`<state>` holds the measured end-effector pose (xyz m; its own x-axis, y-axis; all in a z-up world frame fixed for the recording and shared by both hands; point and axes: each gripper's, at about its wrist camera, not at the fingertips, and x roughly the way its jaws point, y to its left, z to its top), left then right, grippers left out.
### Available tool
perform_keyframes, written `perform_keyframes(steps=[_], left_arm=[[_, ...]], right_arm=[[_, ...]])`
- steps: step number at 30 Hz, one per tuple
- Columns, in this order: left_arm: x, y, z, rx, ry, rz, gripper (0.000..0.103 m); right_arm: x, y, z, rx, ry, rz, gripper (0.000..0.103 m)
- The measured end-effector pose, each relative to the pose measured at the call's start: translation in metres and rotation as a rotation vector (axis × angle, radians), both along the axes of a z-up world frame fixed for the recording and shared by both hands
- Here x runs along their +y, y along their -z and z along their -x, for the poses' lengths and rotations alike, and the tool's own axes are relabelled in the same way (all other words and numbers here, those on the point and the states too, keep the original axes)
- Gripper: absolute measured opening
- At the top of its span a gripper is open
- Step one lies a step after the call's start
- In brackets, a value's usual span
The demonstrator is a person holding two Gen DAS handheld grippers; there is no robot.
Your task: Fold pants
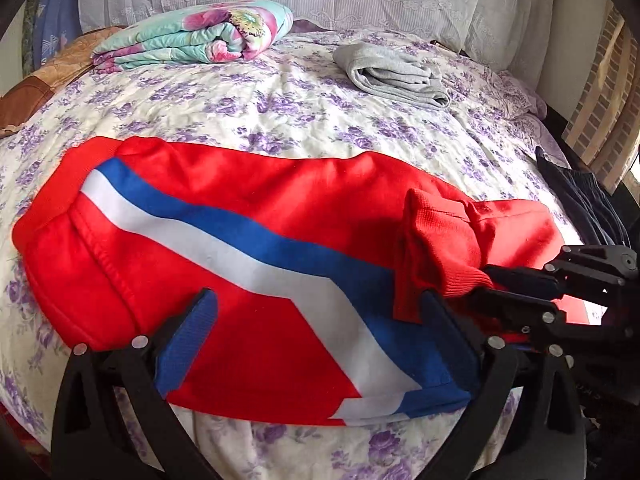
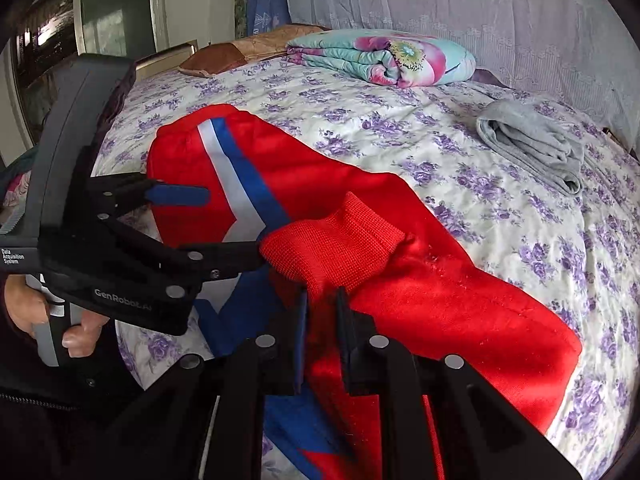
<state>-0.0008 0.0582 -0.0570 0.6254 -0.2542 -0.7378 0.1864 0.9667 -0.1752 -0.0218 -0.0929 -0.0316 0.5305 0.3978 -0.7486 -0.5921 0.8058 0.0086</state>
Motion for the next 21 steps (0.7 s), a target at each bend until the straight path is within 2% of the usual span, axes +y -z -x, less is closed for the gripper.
perform_keyframes(steps=[5,7,8,9,10,11,12,14,18,21], left_arm=[[-0.004,-0.031,0.008,-0.112,0.035,0.044,0.098],[-0.02,-0.032,-0.002,-0.102,0.078,0.019,0.098],[-0.028,-0.025,-0.01,-0.082,0.093,-0.017,0.098],[-0.034,-0.015,-0.019,-0.051,0.084,-0.058,0.098],[-0.036,-0.002,-0.027,-0.007,0.073,-0.077,0.098],[-0.035,0.008,-0.033,0.028,0.072,-0.058,0.099],[-0.031,0.012,-0.033,0.032,0.065,-0.033,0.099],[-0.031,0.013,-0.03,0.015,0.063,-0.037,0.099],[-0.034,0.013,-0.029,0.012,0.049,-0.045,0.099],[-0.035,0.012,-0.03,0.016,0.043,-0.053,0.099]], right_arm=[[0.0,0.009,0.008,-0.023,-0.019,-0.002,0.019],[-0.005,0.008,0.011,-0.017,-0.031,-0.029,0.032],[-0.009,0.007,0.014,-0.018,-0.031,-0.034,0.047],[-0.014,0.004,0.019,-0.029,-0.021,-0.025,0.056],[-0.02,0.002,0.024,-0.036,-0.014,-0.013,0.056],[-0.029,-0.001,0.029,-0.032,-0.009,-0.011,0.056],[-0.04,-0.004,0.033,-0.025,0.006,-0.016,0.055],[-0.065,-0.012,0.034,-0.015,0.069,-0.04,0.054],[-0.113,-0.036,0.008,-0.03,0.281,-0.158,0.048],[-0.122,-0.028,-0.018,-0.005,0.363,-0.163,0.048]])
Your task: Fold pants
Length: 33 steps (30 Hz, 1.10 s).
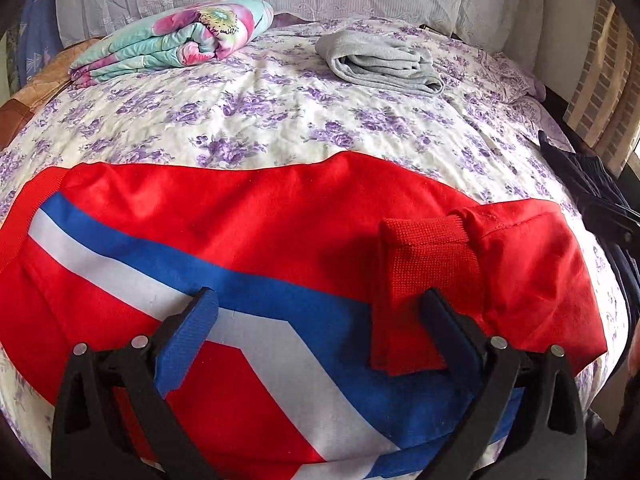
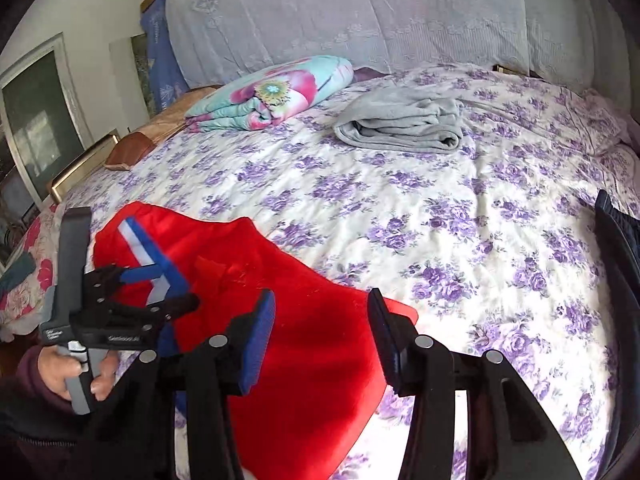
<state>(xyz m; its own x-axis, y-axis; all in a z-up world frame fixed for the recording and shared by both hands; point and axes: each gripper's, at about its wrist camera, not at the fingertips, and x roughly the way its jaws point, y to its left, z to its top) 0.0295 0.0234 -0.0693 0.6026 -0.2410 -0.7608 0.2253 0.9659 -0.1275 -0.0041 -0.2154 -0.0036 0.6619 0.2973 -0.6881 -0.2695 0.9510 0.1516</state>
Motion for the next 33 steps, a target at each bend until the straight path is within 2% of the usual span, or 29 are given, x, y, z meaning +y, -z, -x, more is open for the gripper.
perform_keyframes(steps=[3,5,6,8,10,12,14,15,18,21,26,30,33], left_arm=[[0.0,0.0,0.0,0.002,-0.001,-0.001,0.099],[0.0,0.001,0.0,-0.001,-0.002,-0.006,0.099],[0.0,0.001,0.0,-0.002,-0.003,-0.004,0.099],[0.001,0.001,-0.001,-0.002,-0.005,-0.003,0.099],[0.001,0.002,-0.001,-0.001,-0.005,-0.004,0.099],[0.001,0.001,-0.001,-0.002,-0.003,-0.003,0.099],[0.0,0.001,-0.001,-0.002,-0.005,-0.002,0.099],[0.0,0.001,-0.001,-0.002,-0.006,-0.003,0.099],[0.001,0.001,0.0,-0.004,-0.005,-0.002,0.099],[0.0,0.002,0.0,-0.011,-0.005,-0.007,0.099],[0.0,0.002,0.0,-0.011,-0.005,-0.006,0.099],[0.0,0.002,0.0,-0.01,-0.007,-0.006,0.099],[0.0,0.002,0.0,-0.01,-0.006,-0.006,0.099]], right_arm=[[0.012,0.051,-0.024,0.151,0.026,0.1,0.049],[0.022,0.058,-0.013,0.051,0.013,0.165,0.051],[0.024,0.056,-0.011,0.043,0.01,0.179,0.052],[0.017,0.048,-0.008,0.058,-0.001,0.108,0.052],[0.008,0.034,0.002,0.028,0.012,0.068,0.051],[0.007,0.021,0.017,0.004,-0.022,0.063,0.051],[0.013,0.018,0.03,0.019,-0.064,0.119,0.05],[0.016,0.022,0.035,0.041,-0.076,0.156,0.043],[0.02,0.051,0.036,0.143,-0.093,0.239,0.038],[0.018,0.057,0.036,0.123,-0.078,0.205,0.039],[0.021,0.046,0.042,0.096,-0.076,0.231,0.039],[0.006,0.016,0.028,0.04,-0.029,0.187,0.04],[-0.007,0.009,-0.002,0.063,0.011,0.115,0.04]])
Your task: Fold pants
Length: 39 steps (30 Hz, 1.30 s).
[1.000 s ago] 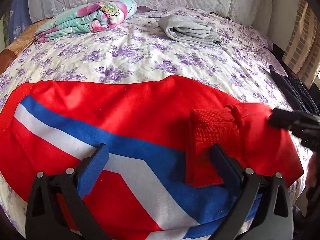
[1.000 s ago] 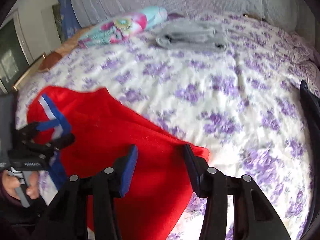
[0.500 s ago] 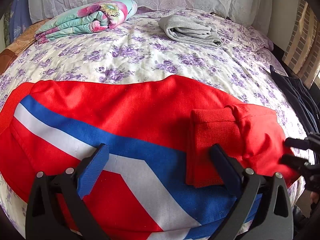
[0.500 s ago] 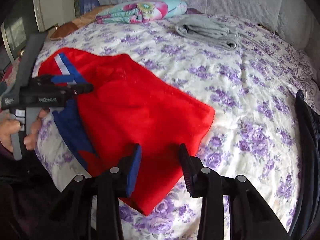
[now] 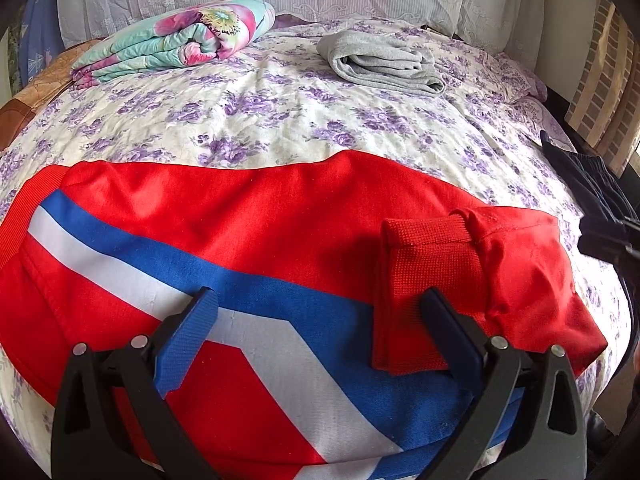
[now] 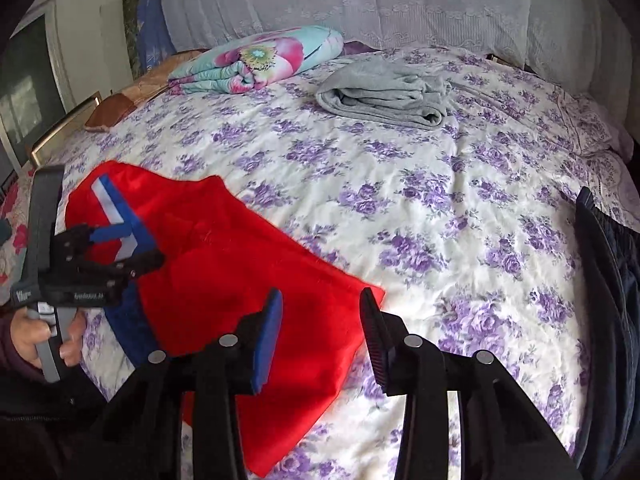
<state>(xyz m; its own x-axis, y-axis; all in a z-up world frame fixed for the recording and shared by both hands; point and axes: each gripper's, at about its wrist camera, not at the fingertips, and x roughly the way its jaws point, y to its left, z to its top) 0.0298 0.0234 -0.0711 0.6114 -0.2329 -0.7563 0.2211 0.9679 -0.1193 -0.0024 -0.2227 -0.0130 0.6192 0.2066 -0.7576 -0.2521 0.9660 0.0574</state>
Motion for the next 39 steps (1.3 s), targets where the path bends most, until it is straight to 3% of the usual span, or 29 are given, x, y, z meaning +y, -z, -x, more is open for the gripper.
perform_keyframes(steps=[5,7,10,14,17,19,20,23,24,26,27,30,34,39], left_arm=[[0.0,0.0,0.0,0.0,-0.001,-0.001,0.099],[0.0,0.0,0.0,0.001,0.0,0.0,0.099],[0.0,0.001,0.0,-0.002,0.004,0.003,0.099],[0.001,0.001,0.0,-0.002,0.006,0.004,0.099],[0.001,0.002,0.0,-0.004,0.005,0.005,0.099],[0.001,0.002,-0.001,-0.006,0.005,0.002,0.099],[0.001,0.002,-0.001,-0.003,0.004,0.006,0.099],[0.007,-0.004,0.002,0.003,-0.019,0.035,0.099],[0.012,-0.007,0.006,0.004,-0.032,0.046,0.099],[0.027,-0.019,0.019,-0.012,-0.064,0.092,0.098],[0.038,-0.026,0.028,-0.026,-0.08,0.127,0.098],[0.075,-0.044,0.055,-0.042,-0.137,0.243,0.098],[0.125,-0.044,0.076,0.007,-0.246,0.351,0.098],[0.17,-0.011,0.068,0.124,-0.375,0.523,0.098]], right_arm=[[0.004,0.04,-0.054,0.159,0.007,-0.032,0.042],[0.009,0.046,-0.056,0.157,0.004,-0.023,0.042],[0.008,0.025,-0.038,0.106,0.013,-0.017,0.043],[0.01,0.006,0.005,0.086,-0.056,0.011,0.044],[0.026,0.039,0.024,0.162,-0.103,0.103,0.049],[0.033,0.047,0.036,0.061,-0.104,0.153,0.052],[0.031,0.044,0.036,0.057,-0.092,0.14,0.052],[0.013,0.022,0.041,-0.015,-0.084,-0.06,0.054],[0.005,0.017,0.045,-0.067,-0.074,-0.117,0.061],[-0.013,0.013,0.049,-0.16,-0.021,-0.195,0.075],[-0.021,0.017,0.048,-0.172,0.002,-0.232,0.076],[-0.038,0.035,0.035,-0.127,0.041,-0.32,0.076],[-0.037,0.043,0.029,-0.106,0.037,-0.325,0.076],[-0.023,0.044,0.037,-0.128,-0.015,-0.26,0.076]])
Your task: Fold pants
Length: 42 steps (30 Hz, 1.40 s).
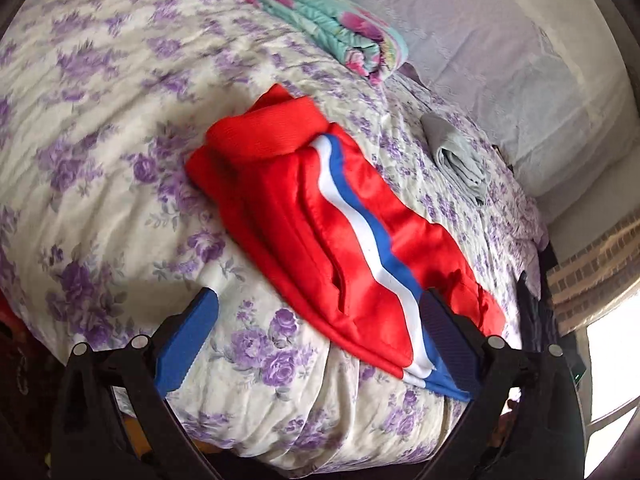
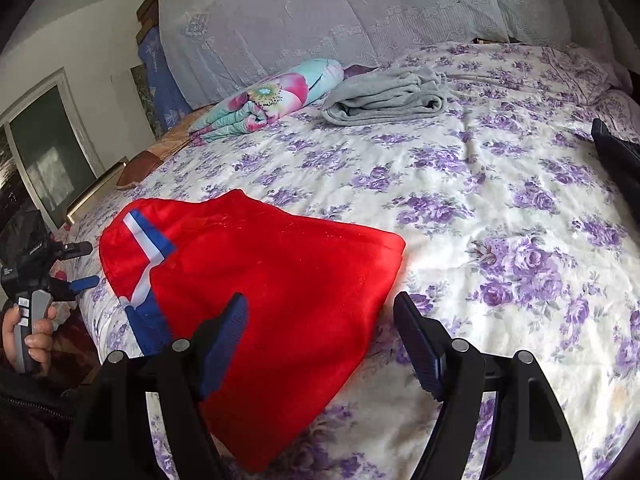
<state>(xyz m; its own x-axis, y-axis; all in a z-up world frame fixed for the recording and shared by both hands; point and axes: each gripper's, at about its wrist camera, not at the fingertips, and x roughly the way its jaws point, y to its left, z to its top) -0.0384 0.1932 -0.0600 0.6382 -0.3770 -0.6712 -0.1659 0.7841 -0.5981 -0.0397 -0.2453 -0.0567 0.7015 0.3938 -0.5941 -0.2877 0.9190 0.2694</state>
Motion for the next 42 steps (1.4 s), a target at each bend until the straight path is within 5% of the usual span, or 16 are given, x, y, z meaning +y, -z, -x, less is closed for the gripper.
perform_keyframes(steps=[6,14,16,17,18,21,25,30,37,42], left_arm=[[0.012,0.01,-0.026,-0.023,-0.089,0.08,0.098],[0.012,0.008,-0.048,-0.11,-0.187,0.071,0.096],[0.012,0.009,-0.049,-0.139,-0.171,0.123,0.063],[0.012,0.012,-0.051,-0.138,-0.145,0.171,0.029],[0.011,0.015,-0.054,-0.134,-0.132,0.189,0.02],[0.0,0.004,-0.049,-0.159,-0.127,0.11,0.019],[-0.053,-0.049,-0.033,-0.278,0.004,-0.114,0.018],[-0.165,-0.093,-0.003,-0.399,0.327,-0.35,0.019],[-0.29,-0.041,0.009,-0.296,0.74,-0.469,0.019],[-0.294,-0.022,0.01,-0.268,0.758,-0.501,0.037]], right_arm=[[-0.009,-0.001,0.003,-0.008,0.018,-0.041,0.076],[-0.011,-0.001,0.005,-0.018,0.021,-0.057,0.076],[-0.011,-0.001,0.004,-0.017,0.023,-0.064,0.076],[-0.012,-0.001,0.004,-0.02,0.024,-0.069,0.076],[-0.012,-0.001,0.005,-0.021,0.028,-0.075,0.076],[-0.016,-0.001,0.005,-0.022,0.035,-0.09,0.076],[-0.021,-0.004,0.007,-0.043,0.046,-0.112,0.076],[-0.046,-0.012,0.015,-0.084,0.102,-0.213,0.076],[-0.08,-0.019,0.021,-0.04,0.125,-0.336,0.078],[-0.06,-0.019,0.001,0.127,-0.031,-0.457,0.1]])
